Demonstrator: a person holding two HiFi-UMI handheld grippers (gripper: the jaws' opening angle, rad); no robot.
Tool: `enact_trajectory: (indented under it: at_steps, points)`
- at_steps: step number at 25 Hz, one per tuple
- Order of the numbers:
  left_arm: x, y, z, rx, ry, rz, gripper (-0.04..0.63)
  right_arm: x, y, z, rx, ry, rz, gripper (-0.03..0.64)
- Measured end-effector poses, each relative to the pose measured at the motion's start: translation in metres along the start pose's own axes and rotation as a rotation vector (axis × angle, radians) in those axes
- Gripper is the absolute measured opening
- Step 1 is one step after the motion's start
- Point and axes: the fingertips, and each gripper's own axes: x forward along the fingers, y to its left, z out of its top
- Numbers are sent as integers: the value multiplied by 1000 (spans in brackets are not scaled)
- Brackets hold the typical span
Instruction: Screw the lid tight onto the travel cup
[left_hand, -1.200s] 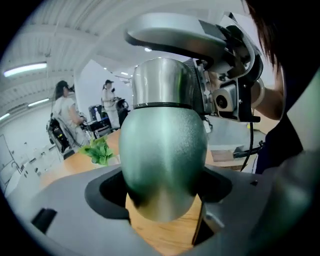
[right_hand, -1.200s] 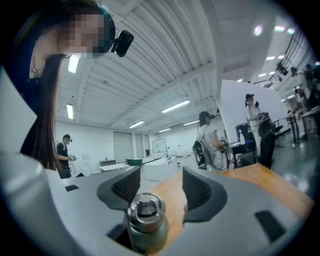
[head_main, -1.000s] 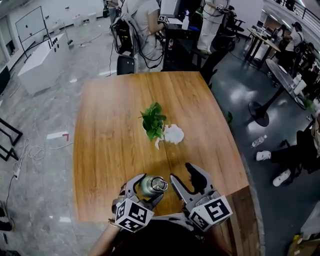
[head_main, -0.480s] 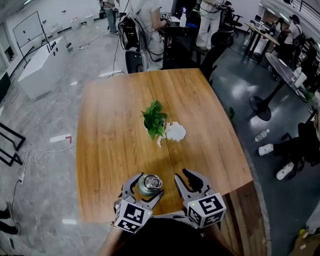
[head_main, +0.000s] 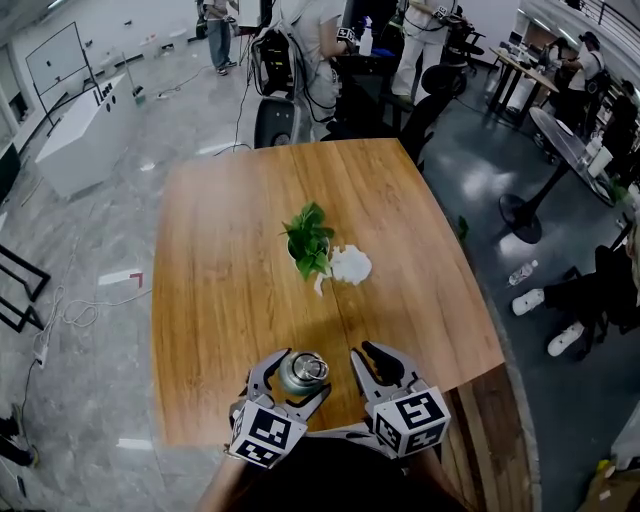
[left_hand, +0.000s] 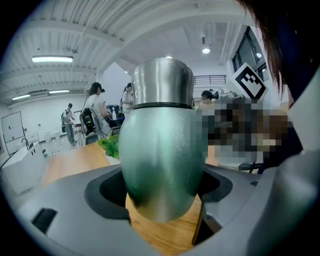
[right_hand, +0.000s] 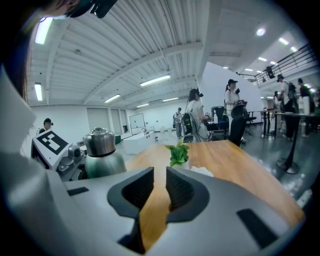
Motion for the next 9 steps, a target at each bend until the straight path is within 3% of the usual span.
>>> enact_trajectory:
  at_steps: [9]
  points:
    - [1,-3,-6,-6,27,-21,391,2,5,0,-13,13,8,81]
